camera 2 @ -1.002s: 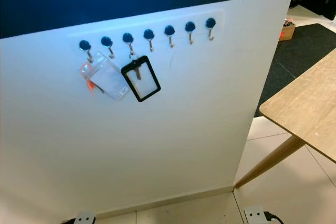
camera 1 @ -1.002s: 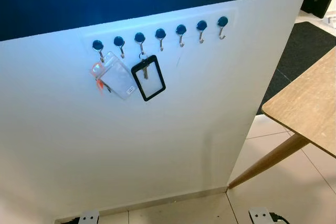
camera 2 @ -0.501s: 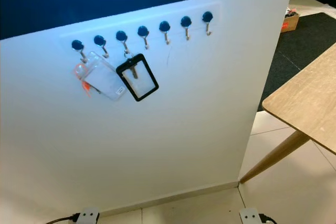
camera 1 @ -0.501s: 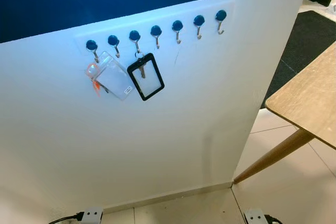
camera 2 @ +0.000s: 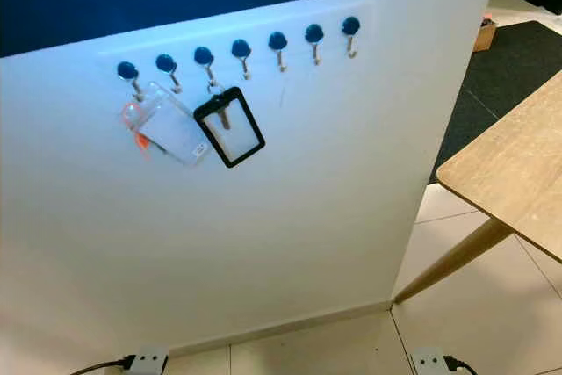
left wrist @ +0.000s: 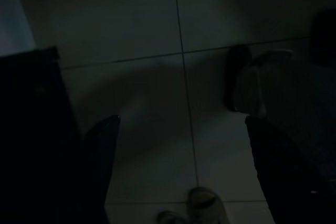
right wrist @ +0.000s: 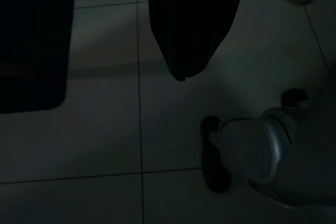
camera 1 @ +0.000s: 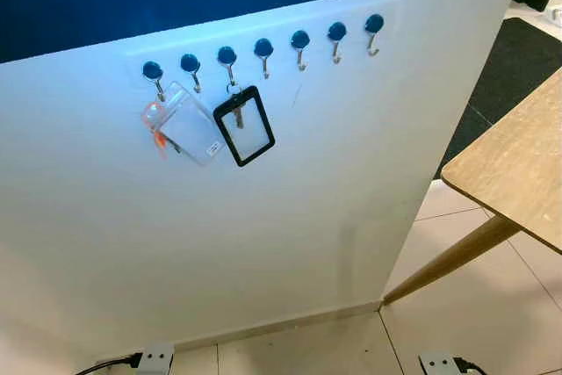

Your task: Hang keys on a hook

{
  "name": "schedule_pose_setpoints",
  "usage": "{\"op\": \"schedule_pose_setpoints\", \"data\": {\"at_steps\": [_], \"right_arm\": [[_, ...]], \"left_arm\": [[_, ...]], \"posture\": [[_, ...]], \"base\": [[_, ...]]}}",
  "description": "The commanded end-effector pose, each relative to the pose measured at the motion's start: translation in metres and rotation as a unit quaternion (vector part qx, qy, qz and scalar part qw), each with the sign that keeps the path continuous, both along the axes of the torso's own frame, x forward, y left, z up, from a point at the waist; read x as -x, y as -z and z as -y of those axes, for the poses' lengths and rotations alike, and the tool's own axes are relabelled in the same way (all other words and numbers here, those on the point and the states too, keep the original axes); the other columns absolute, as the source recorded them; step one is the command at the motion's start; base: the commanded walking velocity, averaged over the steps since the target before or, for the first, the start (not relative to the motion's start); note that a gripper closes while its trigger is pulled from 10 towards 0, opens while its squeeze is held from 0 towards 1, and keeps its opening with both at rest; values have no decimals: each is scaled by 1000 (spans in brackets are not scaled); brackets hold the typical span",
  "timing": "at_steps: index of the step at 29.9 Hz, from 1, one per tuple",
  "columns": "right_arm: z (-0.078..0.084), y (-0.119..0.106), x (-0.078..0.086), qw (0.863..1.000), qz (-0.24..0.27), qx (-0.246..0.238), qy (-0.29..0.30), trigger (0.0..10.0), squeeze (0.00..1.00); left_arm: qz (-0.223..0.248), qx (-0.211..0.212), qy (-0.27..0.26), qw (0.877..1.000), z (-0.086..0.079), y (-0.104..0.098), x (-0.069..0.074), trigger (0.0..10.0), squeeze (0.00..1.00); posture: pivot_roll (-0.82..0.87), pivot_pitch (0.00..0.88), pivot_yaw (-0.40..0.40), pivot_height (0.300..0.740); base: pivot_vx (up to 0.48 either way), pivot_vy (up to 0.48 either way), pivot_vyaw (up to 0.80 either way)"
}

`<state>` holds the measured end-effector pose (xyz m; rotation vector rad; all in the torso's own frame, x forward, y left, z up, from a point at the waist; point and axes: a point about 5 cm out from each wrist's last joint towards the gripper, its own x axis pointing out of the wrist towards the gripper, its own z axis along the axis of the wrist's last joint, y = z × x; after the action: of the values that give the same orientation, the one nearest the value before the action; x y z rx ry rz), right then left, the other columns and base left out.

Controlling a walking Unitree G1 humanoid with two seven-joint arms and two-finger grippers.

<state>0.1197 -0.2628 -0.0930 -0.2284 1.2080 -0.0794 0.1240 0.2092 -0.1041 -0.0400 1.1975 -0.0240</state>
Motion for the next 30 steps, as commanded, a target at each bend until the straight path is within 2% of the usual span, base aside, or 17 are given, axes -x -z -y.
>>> {"op": "schedule_pose_setpoints", "data": {"at_steps": [1, 8, 14, 25, 26, 30], "right_arm": [[-5, 2, 3, 1000, -8, -4, -9, 10000, 0], [0, -1, -2, 1000, -6, 1, -20, 10000, 0], [5, -2, -2, 1000, -4, 4, -15, 10000, 0], [11, -3, 4, 1000, -7, 4, -11, 10000, 0], [12, -3, 5, 1000, -8, 4, -10, 10000, 0], [-1, 2, 5, 1000, -11, -2, -5, 10000, 0]], "left_arm": [[-8, -1, -17, 1000, -3, 2, 8, 10000, 0], [-7, -11, -34, 999, -16, 0, 12, 10000, 0], [-9, -15, -40, 999, -20, 0, 13, 10000, 0], [-5, 1, -26, 1000, -1, 1, 5, 10000, 0], [-4, 2, -24, 1000, 0, 1, 4, 10000, 0], [-3, 0, -20, 1000, 2, 1, 0, 10000, 0]], "posture": [[-123, 138, 70, 740], [-97, 193, 77, 740], [-97, 196, 81, 740], [-120, 195, 93, 740], [-123, 176, 92, 740], [-123, 133, 77, 740]], "base": [[0, 0, 0], [0, 0, 0], [0, 0, 0], [0, 0, 0], [0, 0, 0], [-244, 0, 0]]}}
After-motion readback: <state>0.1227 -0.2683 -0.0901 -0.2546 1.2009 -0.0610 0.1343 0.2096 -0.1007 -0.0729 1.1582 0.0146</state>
